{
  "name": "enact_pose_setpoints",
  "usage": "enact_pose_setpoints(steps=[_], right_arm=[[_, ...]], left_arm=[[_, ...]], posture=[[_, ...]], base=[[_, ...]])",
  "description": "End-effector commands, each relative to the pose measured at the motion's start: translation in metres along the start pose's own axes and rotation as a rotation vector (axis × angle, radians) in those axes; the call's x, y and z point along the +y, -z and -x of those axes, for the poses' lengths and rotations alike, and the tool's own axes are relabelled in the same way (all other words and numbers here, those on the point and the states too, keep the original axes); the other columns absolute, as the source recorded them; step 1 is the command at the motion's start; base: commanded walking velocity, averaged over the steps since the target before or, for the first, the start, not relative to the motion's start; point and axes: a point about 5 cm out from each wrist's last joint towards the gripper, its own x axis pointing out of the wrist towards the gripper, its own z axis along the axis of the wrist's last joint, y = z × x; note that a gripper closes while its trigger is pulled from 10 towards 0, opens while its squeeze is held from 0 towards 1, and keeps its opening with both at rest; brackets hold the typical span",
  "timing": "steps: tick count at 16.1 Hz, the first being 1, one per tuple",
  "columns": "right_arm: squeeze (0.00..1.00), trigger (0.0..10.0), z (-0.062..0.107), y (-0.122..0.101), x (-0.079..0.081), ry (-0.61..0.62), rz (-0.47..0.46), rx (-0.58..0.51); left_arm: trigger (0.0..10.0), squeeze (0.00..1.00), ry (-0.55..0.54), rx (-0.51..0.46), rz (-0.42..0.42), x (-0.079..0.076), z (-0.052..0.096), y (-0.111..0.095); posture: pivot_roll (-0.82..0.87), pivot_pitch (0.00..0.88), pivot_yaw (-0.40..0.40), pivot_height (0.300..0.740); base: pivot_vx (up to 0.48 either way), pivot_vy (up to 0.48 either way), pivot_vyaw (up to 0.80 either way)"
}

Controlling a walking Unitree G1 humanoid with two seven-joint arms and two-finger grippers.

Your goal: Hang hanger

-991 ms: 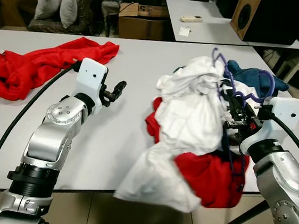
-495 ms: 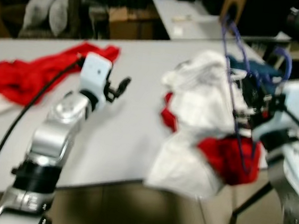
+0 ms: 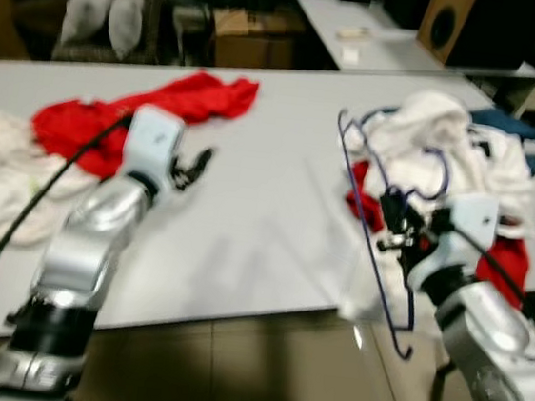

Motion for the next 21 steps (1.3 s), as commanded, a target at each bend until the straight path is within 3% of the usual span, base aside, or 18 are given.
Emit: enact_pose_setpoints(steps=[1,13,15,19,21], right_arm=[[0.0,10.0,0.001,0.011,-0.007,0.053,0.028,0.047],[0.0,10.0,-0.001,0.012,-0.007,0.054,0.11,0.015],[0.0,10.0,-0.002,0.012,-0.006,0.053,0.111,0.01],[0.0,10.0,-0.001,0.012,-0.015,0.101,0.083,0.009],[0.0,10.0,-0.001,0.011,-0.018,0.113,0.058,0.002]], left_arm=[[10.0,0.0,0.003,-0.017,-0.007,-0.004,0.0,-0.005],[10.0,0.0,0.0,-0.012,-0.009,-0.006,0.001,-0.004],[10.0,0.0,-0.01,-0.014,-0.053,-0.007,0.001,-0.005],[10.0,0.0,-0.002,-0.015,-0.02,-0.015,-0.001,-0.001],[10.0,0.0,-0.011,-0.013,0.026,-0.019,-0.002,0.003]], posture=[[0.06,0.0,-0.014,0.74],[0.06,0.0,-0.01,0.74],[0.06,0.0,-0.012,0.74],[0.05,0.0,-0.014,0.74],[0.05,0.0,-0.013,0.74]], base=[[0.0,0.401,0.0],[0.0,0.403,0.0],[0.0,-0.24,0.0],[0.0,-0.48,0.0],[0.0,0.0,0.0]])
